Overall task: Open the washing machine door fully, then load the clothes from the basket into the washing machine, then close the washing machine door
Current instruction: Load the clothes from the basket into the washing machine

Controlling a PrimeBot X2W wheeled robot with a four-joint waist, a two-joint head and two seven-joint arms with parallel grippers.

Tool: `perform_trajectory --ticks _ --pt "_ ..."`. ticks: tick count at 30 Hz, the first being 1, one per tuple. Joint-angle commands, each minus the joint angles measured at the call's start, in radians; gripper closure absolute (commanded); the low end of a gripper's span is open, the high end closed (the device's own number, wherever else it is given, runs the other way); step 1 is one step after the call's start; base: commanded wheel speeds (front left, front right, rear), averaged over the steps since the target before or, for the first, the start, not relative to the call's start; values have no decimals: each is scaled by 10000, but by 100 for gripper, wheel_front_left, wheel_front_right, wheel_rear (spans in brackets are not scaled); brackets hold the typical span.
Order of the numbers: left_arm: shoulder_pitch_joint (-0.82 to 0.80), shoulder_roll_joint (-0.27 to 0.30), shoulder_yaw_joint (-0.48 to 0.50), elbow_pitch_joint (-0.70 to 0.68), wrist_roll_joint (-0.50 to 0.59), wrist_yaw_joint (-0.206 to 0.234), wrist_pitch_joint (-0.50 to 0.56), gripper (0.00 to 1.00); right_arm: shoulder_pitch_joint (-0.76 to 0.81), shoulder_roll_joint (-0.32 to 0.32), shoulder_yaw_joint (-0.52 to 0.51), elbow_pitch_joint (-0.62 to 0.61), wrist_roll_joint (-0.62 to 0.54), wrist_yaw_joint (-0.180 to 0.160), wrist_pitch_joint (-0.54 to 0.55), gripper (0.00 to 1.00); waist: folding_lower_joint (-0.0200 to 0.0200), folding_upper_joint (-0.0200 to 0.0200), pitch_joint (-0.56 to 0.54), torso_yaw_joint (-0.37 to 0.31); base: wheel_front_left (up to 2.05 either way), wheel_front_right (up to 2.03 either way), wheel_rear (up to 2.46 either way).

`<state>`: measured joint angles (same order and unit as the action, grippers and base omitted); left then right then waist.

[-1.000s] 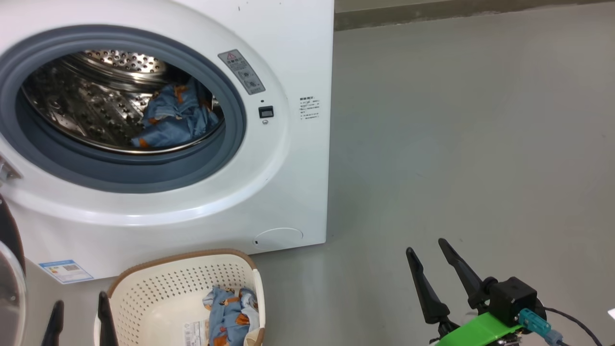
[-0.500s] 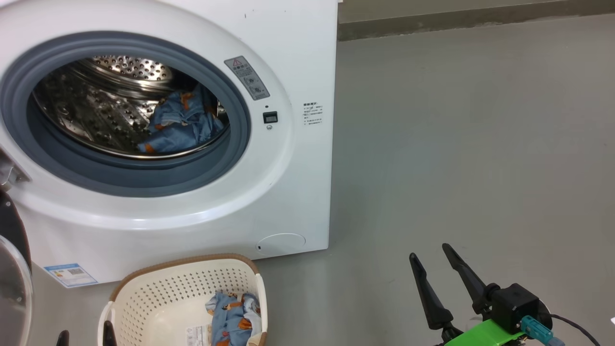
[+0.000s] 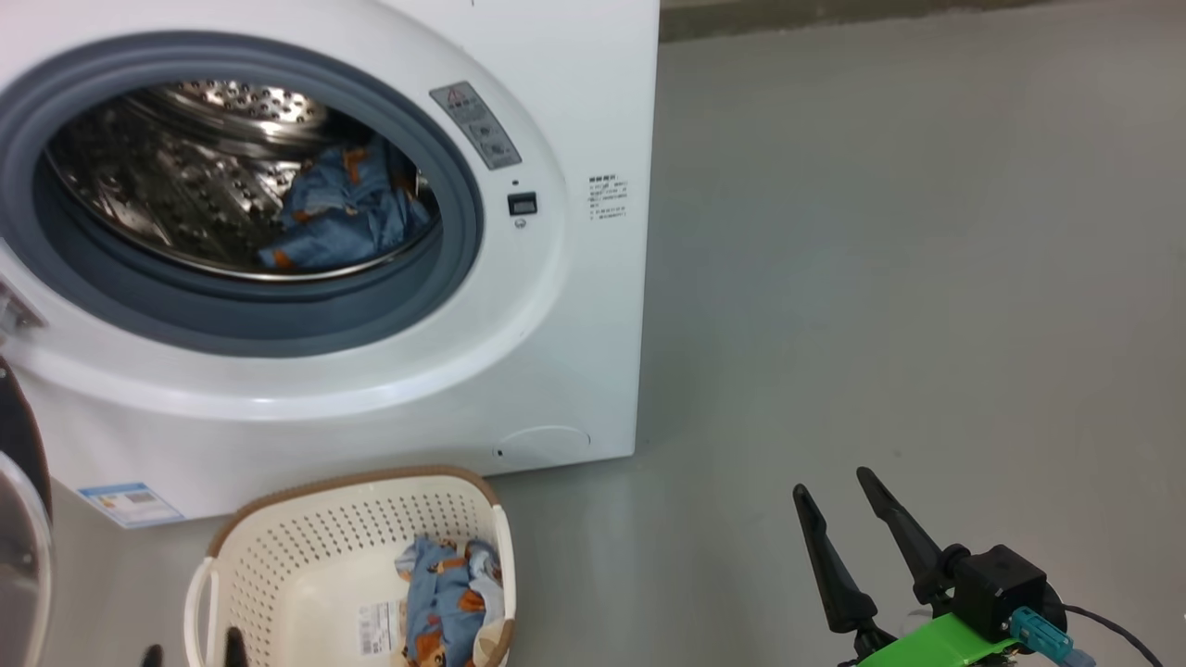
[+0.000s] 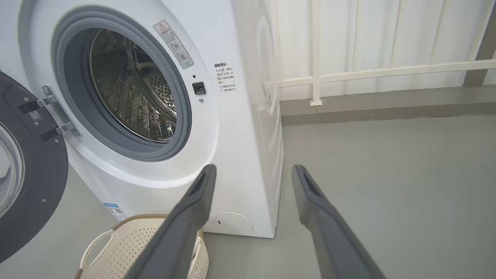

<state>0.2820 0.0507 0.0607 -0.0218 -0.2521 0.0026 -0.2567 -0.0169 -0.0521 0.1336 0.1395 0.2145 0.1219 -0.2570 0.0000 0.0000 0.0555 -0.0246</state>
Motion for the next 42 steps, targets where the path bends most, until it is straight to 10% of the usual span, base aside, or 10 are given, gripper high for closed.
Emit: perform_trajectory --ticks 1,19,42 --pt "-373 -3 221 -50 -86 -143 -51 0 -176 19 271 -255 109 88 -48 0 0 0 339 -1 0 0 0" --pt "-2947 202 -49 3086 -1059 -1318 -51 0 -1082 19 388 -603 302 88 -48 0 0 0 3461 -662 0 0 0" --pt "-7914 3558 -5718 7180 -7057 -1332 844 0 -1982 19 643 -1254 743 88 -48 0 0 0 7014 -1530 0 0 0"
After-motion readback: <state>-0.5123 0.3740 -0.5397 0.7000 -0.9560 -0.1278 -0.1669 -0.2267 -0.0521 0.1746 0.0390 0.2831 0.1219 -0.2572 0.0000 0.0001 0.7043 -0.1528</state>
